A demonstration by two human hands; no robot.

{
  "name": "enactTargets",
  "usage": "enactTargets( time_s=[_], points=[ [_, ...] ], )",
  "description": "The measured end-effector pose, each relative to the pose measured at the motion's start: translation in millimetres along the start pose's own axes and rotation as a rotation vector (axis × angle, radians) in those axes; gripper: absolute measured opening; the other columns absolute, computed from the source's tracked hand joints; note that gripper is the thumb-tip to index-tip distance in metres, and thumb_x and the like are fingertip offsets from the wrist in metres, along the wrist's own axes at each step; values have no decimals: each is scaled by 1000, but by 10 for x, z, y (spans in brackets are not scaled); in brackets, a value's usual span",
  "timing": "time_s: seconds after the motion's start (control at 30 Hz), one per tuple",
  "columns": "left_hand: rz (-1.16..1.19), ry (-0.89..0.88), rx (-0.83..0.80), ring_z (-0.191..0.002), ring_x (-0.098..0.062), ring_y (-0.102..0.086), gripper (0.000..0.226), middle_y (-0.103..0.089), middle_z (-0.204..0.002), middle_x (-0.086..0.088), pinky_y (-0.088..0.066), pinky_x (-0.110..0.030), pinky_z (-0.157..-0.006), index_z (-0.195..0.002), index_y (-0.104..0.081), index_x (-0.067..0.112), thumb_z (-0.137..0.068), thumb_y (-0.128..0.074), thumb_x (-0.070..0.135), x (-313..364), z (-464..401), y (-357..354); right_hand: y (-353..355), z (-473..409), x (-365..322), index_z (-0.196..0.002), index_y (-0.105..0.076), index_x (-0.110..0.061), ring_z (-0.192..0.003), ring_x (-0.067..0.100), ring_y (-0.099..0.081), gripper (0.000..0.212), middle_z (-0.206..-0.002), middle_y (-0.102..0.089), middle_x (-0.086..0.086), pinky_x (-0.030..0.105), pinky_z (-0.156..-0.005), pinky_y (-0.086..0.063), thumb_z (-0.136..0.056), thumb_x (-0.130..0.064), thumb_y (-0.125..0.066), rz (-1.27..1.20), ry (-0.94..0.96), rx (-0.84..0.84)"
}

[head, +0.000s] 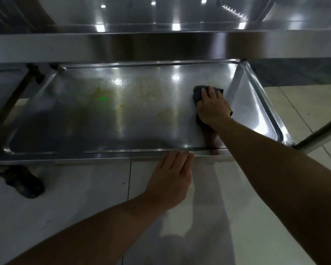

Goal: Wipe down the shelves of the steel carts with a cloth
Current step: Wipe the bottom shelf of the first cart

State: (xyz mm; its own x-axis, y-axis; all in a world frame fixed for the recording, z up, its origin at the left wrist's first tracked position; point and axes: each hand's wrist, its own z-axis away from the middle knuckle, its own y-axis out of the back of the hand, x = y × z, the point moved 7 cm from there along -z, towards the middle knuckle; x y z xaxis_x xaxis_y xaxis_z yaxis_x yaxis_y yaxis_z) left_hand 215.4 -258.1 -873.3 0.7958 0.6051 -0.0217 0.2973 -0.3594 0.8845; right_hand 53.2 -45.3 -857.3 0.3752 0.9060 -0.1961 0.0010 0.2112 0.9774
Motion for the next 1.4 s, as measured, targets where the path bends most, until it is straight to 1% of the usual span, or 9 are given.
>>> enactTargets(
  time_s=[0.13, 0.3, 0.43, 0.57, 0.7, 0.77, 0.83, 0.9, 1.4],
  points=[
    [79, 1, -11, -118, -33, -53, 47, -58, -135, -14, -45, -43, -105, -140, -57, 2, -100, -48, 25, -62, -11, 24, -18, 24, -302, -161, -10, -26, -154, 31, -1, 58, -169, -1, 0, 51, -120, -15, -105, -39, -23, -8, 49, -42],
    [66, -128, -90, -130, -35, -50, 52, -54, -143, -15, -43, -45, -112, -146, -51, 1, -103, -37, 29, -258, -11, 126, -27, 345, -331, -161, -7, -26, -154, 27, -2, 57, -169, 3, 0, 49, -119, -19, -107, -39, -20, 31, 87, -65],
    [53, -14, -45, -128, -36, -47, 49, -53, -139, -16, -44, -45, -110, -142, -54, 3, -102, -40, 27, -584, 126, 304, -68, 873, -296, -160, -13, -21, -152, 30, -10, 58, -168, -4, 5, 50, -114, -28, -106, -40, -18, 81, 139, -29],
    [36, 29, -69, -126, -38, -50, 45, -53, -139, -14, -43, -44, -108, -140, -56, 4, -102, -42, 26, -744, 316, 359, -68, 1330, -291, -159, -20, -19, -150, 31, -18, 88, -167, -12, 7, 49, -112, -31, -83, -53, 8, 114, 154, -4],
    [8, 43, -7, -123, -40, -51, 43, -56, -137, -19, -41, -44, -109, -137, -59, -1, -101, -47, 22, -863, 431, 422, -103, 1477, -390, -159, -19, -21, -149, 31, -20, 93, -167, -12, 5, 48, -108, -35, -78, -53, 13, 173, 153, -17],
    [14, 61, 9, -122, -41, -52, 43, -57, -134, -21, -41, -45, -108, -137, -58, -2, -101, -50, 20, -906, 471, 381, -133, 1503, -514, -160, -17, -22, -149, 31, -18, 86, -168, -10, 5, 48, -109, -34, -84, -53, 9, 183, 162, -41],
    [10, 77, -4, -120, -41, -53, 44, -58, -132, -21, -42, -45, -107, -138, -57, -2, -102, -50, 22, -923, 502, 318, -175, 1482, -587, -160, -13, -22, -151, 30, -14, 66, -168, -6, 4, 48, -111, -31, -100, -48, -8, 195, 178, -39],
    [3, 80, -14, -117, -40, -55, 46, -58, -132, -19, -43, -46, -106, -141, -55, -1, -103, -47, 23, -927, 520, 270, -186, 1416, -605, -161, -11, -22, -152, 30, -12, 58, -169, -4, 4, 48, -114, -28, -107, -41, -21, 186, 185, -32],
    [27, 143, 72, -124, -34, -53, 50, -57, -140, -12, -38, -45, -110, -145, -54, 4, -100, -49, 25, -914, 604, 137, -107, -91, -715, -161, -14, -22, -153, 34, -7, 56, -169, -5, 6, 52, -118, -17, -107, -38, -22, 11, 50, 15]
  ],
)
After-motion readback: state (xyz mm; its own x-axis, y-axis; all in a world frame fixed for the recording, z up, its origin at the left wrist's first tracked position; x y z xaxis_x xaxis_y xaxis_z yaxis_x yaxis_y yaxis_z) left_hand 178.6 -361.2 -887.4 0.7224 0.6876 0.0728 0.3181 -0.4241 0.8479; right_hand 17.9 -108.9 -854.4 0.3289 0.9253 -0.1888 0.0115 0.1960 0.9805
